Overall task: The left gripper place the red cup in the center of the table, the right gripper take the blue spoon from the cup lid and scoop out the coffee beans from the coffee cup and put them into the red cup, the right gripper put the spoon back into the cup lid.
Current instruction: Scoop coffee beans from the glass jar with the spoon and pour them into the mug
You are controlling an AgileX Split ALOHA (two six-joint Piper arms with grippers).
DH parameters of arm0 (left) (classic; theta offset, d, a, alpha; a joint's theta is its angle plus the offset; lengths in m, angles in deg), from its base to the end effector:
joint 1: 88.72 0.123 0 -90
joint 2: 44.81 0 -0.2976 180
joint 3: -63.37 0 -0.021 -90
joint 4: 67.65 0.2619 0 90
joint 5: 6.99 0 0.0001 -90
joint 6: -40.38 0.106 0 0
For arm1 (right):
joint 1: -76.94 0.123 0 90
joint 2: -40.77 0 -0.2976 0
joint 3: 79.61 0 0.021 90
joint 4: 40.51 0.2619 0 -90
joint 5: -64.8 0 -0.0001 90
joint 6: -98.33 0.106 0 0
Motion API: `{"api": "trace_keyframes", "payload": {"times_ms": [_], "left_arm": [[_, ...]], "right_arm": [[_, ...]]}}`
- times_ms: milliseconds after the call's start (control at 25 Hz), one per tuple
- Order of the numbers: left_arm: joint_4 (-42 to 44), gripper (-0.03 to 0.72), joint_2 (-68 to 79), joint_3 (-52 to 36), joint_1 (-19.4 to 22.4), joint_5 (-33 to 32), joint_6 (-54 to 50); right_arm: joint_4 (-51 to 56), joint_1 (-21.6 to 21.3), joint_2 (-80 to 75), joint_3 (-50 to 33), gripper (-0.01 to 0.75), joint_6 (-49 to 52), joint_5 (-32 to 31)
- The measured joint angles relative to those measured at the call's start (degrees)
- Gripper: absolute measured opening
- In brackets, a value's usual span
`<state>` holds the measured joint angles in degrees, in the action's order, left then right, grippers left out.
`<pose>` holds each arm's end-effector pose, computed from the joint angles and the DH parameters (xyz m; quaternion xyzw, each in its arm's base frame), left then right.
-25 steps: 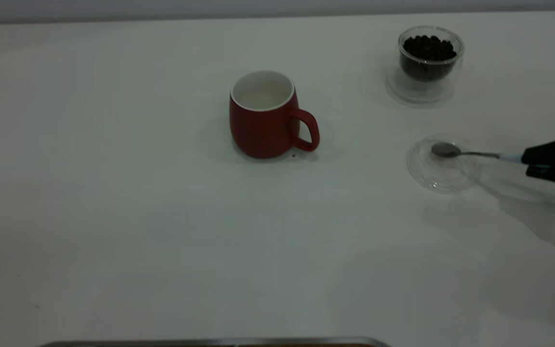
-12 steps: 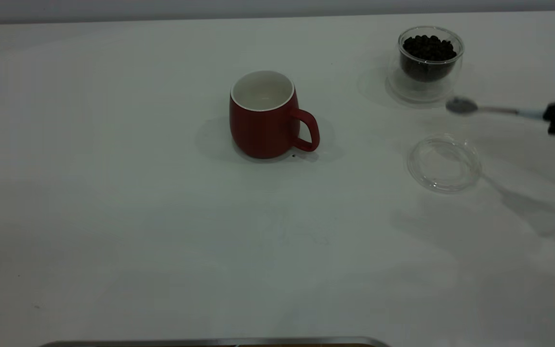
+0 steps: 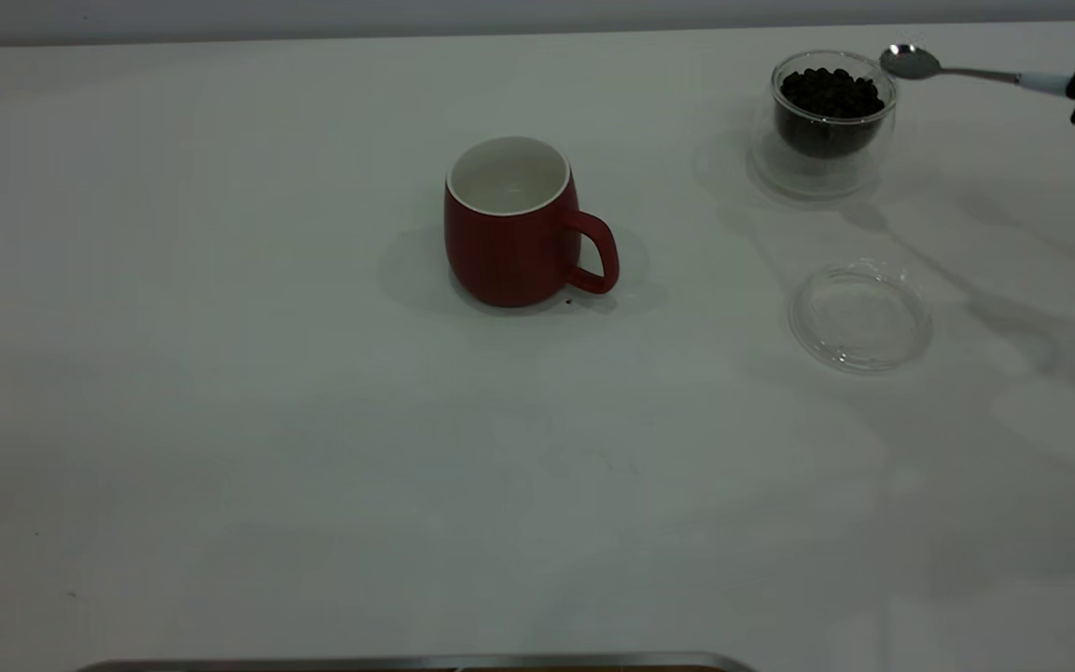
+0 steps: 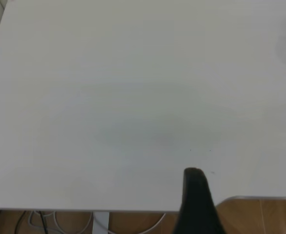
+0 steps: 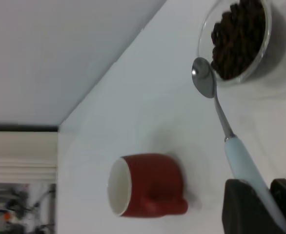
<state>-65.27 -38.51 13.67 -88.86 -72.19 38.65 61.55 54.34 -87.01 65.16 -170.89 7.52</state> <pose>0.0002 0.0040 0.2646 -0.0138 0.8709 0.0127 0.4911 0.3229 -0.0399 0.0646 0.1937 0.8338 0.4424 0.2673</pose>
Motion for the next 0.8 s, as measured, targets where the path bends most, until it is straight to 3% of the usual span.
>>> {"api": "trace_keyframes", "payload": {"times_ms": [280,800], "left_arm": [[0.00,0.587,0.00,0.00,0.00,0.00,0.00],[0.00,0.587,0.00,0.00,0.00,0.00,0.00]], "right_arm": [[-0.52,6.70,0.00,7.66,0.113,1.47,10.60],[-0.58,11.51,-2.21,15.13,0.113,3.75,23.75]]}}
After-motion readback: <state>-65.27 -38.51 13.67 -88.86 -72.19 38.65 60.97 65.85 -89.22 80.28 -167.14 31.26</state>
